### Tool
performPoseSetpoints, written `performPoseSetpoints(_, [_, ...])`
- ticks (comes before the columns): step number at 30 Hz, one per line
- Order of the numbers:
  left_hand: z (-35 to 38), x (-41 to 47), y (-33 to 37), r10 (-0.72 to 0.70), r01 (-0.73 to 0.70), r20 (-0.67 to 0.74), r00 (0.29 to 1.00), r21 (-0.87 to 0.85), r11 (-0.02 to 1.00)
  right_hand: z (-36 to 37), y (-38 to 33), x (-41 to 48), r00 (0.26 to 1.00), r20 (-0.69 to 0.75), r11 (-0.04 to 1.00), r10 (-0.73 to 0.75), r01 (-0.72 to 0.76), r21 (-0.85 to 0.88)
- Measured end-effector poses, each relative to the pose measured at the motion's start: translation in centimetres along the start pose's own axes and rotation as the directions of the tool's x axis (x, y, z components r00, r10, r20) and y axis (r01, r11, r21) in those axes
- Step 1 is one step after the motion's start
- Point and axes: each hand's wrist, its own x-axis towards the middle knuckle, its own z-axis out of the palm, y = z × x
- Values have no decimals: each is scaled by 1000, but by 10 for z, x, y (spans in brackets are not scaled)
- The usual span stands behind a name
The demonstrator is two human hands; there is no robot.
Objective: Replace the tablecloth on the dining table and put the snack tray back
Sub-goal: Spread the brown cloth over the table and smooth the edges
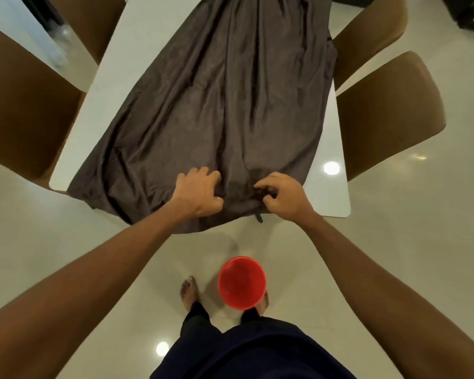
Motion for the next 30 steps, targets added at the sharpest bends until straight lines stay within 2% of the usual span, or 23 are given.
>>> performPoseSetpoints(2, [13,2,31,143,-152,-182,973,-35,988,0,36,-26,950,-254,979,182,-150,138])
performPoseSetpoints(3, [20,5,44,221,-232,-242,945,-15,973,-2,51,-37,896,-313,941,316,-255,220])
performPoseSetpoints(5, [31,14,79,350,-343,-299,888,80,936,-7,83,-55,814,-236,832,531,-447,328])
performPoseSetpoints(7, [38,24,101,424,-388,-259,868,180,904,-8,100,-61,856,-136,852,498,-454,259])
performPoseSetpoints(10, [48,45,136,395,-353,-83,915,306,884,-12,114,-55,923,-86,919,375,-358,168])
performPoseSetpoints(12, [50,49,150,368,-320,-64,928,373,871,-14,110,-40,948,-68,938,311,-295,180])
performPoseSetpoints(14, [50,53,164,415,-354,-89,905,382,854,-18,112,-30,949,-24,926,315,-302,225])
performPoseSetpoints(16, [45,59,164,428,-387,-114,897,270,882,-20,116,-32,946,-33,900,323,-296,319])
performPoseSetpoints(18, [34,61,154,392,-391,-169,904,45,920,-17,115,-43,940,-109,872,324,-253,418])
performPoseSetpoints(20, [20,58,145,266,-333,-279,923,-231,914,-9,112,-58,929,-166,847,331,-215,485])
performPoseSetpoints(22, [7,51,141,108,-266,-325,940,-493,829,2,101,-63,932,-174,850,318,-199,488])
performPoseSetpoints(24, [-2,44,140,-26,-149,-236,971,-690,708,13,89,-54,933,-190,863,305,-186,470])
performPoseSetpoints(26, [-7,42,140,-79,-69,-146,986,-793,605,16,76,-36,918,-222,853,329,-188,487])
performPoseSetpoints(30, [-17,38,142,-105,-131,-218,970,-838,530,16,67,3,852,-437,907,290,-99,410])
